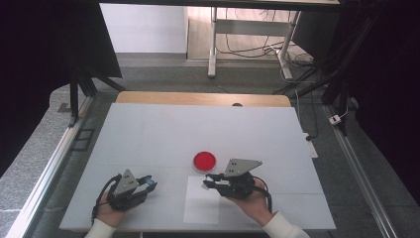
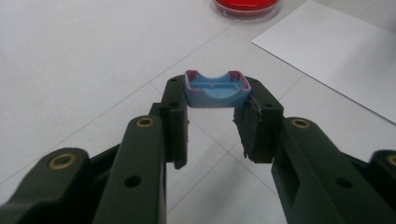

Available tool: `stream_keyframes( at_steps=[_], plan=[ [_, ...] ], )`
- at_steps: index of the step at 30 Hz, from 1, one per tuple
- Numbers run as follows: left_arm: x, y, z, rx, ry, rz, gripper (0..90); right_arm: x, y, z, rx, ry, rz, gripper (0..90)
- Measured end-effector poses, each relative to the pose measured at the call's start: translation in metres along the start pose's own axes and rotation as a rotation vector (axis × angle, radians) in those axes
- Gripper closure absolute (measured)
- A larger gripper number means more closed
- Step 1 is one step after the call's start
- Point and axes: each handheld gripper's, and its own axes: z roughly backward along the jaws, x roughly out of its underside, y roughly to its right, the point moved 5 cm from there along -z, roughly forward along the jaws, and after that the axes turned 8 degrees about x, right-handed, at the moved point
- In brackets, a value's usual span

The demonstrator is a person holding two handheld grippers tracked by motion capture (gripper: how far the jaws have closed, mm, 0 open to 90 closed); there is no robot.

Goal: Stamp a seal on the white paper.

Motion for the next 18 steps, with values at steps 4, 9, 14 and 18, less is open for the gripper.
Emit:
stream_keyframes(
  at_steps=[4, 9, 14, 18],
  plan=[
    [0.0, 0.0, 0.0, 0.001, -0.001, 0.0, 65.6, 0.003, -0.004, -0.003, -0.01, -0.015, 0.009, 75.0],
    [0.0, 0.0, -0.001, 0.003, -0.004, -0.001, 65.6, 0.005, -0.007, -0.006, -0.021, -0.034, 0.013, 75.0],
    [0.0, 0.001, -0.002, 0.004, -0.007, -0.004, 65.5, 0.01, -0.01, -0.014, -0.015, -0.072, 0.03, 75.0],
    [0.0, 0.001, -0.002, 0.006, -0.01, -0.005, 65.6, 0.013, -0.012, -0.02, -0.011, -0.084, 0.038, 75.0]
  ],
)
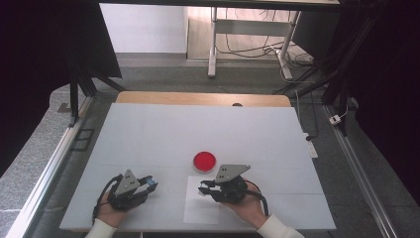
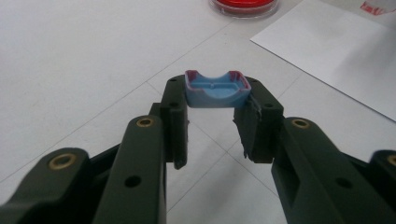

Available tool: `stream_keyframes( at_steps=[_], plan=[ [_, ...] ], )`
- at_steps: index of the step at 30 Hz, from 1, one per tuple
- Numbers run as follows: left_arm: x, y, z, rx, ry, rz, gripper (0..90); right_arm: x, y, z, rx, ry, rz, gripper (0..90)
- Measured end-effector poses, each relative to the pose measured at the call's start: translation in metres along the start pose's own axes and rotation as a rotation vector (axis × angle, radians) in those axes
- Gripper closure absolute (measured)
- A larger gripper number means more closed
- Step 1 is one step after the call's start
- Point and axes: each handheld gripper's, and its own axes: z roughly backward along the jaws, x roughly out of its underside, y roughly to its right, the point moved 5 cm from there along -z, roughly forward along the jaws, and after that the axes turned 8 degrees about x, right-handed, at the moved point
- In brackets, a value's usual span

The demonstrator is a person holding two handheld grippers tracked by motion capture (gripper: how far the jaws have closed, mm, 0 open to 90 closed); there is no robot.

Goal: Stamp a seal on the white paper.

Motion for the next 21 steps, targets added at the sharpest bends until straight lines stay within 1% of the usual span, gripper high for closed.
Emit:
stream_keyframes(
  at_steps=[5, 10, 13, 14, 16, 21],
  plan=[
    [0.0, 0.0, 0.0, -0.003, 0.001, 0.001, 65.5, 0.004, 0.001, -0.005, 0.02, -0.034, 0.016, 75.0],
    [0.0, 0.0, 0.0, -0.002, 0.001, -0.001, 65.6, 0.009, 0.004, -0.012, 0.028, -0.053, 0.011, 75.0],
    [0.0, 0.0, 0.0, -0.002, 0.001, 0.0, 65.5, 0.011, 0.005, -0.015, 0.034, -0.069, 0.019, 75.0],
    [0.0, 0.0, 0.0, -0.001, 0.001, 0.0, 65.5, 0.011, 0.005, -0.016, 0.037, -0.071, 0.017, 75.0],
    [0.0, 0.0, 0.0, -0.001, 0.001, 0.0, 65.5, 0.011, 0.006, -0.017, 0.044, -0.079, 0.029, 75.0],
    [0.0, 0.0, 0.0, 0.0, 0.001, -0.001, 65.5, 0.012, 0.006, -0.019, 0.048, -0.084, 0.029, 75.0]
  ],
)
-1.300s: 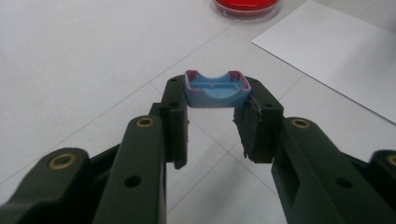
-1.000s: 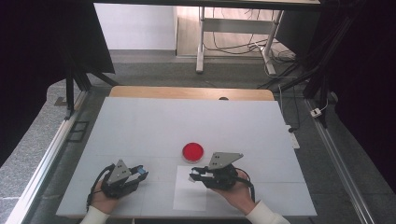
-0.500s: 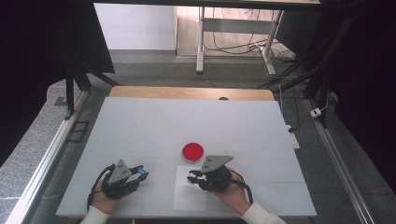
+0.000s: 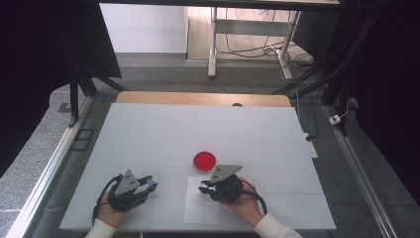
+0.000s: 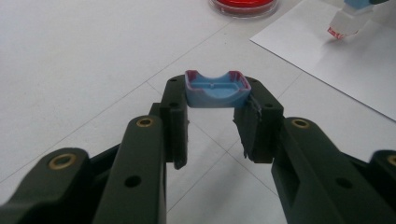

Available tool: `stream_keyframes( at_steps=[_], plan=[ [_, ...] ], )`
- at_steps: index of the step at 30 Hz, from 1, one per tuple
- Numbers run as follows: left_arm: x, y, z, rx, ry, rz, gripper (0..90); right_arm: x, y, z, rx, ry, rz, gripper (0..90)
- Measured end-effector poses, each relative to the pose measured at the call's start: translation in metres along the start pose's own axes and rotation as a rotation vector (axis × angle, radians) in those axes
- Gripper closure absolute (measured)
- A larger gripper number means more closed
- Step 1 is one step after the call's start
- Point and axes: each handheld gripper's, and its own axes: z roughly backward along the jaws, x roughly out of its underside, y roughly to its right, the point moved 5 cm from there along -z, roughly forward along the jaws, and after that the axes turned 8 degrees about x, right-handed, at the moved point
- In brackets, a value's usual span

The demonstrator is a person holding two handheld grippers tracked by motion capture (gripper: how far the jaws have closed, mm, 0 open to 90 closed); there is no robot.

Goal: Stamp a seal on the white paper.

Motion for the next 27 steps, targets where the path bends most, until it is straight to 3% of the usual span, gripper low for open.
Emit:
stream_keyframes(
  at_steps=[27],
  plan=[
    [0.0001, 0.0002, -0.0004, -0.001, -0.002, -0.001, 65.5, 0.005, 0.0, -0.0063, -0.005, -0.034, -0.002, 75.0]
  ],
)
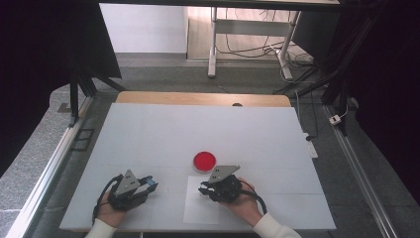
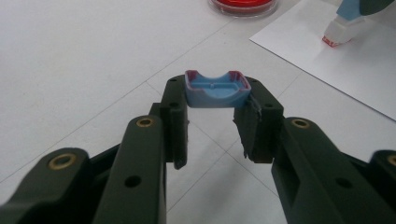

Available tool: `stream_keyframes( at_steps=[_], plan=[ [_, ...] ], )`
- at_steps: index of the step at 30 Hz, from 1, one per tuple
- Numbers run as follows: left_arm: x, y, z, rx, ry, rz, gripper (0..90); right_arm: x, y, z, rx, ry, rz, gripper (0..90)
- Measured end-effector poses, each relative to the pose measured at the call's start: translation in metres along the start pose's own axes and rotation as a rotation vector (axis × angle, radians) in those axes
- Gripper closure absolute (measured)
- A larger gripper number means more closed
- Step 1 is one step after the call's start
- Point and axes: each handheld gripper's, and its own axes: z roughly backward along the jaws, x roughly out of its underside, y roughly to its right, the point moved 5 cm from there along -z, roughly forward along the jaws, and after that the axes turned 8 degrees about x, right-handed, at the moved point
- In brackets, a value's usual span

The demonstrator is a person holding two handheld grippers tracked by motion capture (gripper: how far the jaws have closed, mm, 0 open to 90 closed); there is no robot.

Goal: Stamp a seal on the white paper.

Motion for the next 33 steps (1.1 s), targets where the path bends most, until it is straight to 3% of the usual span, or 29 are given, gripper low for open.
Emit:
stream_keyframes(
  at_steps=[33],
  plan=[
    [0.0005, 0.0004, -0.0005, 0.0, -0.005, -0.002, 65.5, 0.002, -0.0001, -0.0036, -0.003, -0.036, -0.004, 75.1]
  ],
)
